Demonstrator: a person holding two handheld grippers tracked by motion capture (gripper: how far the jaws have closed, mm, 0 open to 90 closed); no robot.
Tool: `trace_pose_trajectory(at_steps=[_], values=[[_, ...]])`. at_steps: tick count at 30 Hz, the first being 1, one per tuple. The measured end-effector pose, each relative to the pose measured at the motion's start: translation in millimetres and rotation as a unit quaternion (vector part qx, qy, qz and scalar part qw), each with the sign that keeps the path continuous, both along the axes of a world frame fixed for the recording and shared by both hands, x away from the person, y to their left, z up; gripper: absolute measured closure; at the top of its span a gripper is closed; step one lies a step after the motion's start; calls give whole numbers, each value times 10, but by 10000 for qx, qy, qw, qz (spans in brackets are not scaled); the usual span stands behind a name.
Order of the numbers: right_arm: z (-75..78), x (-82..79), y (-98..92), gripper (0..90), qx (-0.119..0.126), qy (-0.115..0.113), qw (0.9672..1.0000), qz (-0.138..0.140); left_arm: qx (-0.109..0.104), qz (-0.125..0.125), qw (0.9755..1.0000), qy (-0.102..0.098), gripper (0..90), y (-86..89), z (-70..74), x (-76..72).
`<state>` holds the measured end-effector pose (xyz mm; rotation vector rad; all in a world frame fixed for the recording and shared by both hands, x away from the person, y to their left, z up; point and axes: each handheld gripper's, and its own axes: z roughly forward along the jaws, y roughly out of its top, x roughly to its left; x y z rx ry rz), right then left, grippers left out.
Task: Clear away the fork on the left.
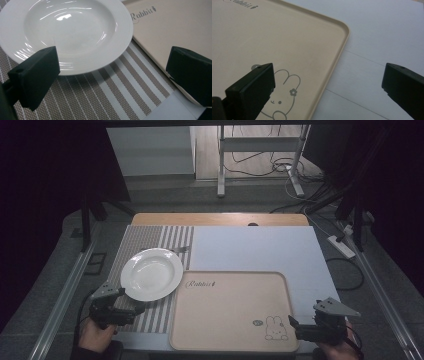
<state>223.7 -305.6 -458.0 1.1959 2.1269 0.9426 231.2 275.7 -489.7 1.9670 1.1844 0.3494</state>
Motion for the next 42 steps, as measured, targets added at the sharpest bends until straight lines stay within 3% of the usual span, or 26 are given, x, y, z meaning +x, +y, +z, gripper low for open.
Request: trace_pose_trajectory(at_steps=[9,18,28,42], values=[[2,1,-9,0,28,6,10000,-48,-92,11,9998,190,0,-43,22,252],[1,-6,5,0,8,8,10000,-34,139,-101,9993,330,0,-113,-8,533],[2,-4,1,0,23,11,10000,-27,227,-174,9987,430,1,-166,-39,882],[1,2,-8,0,57,43,10000,-4,363,-57,9979,525,4,-218,-50,1303]])
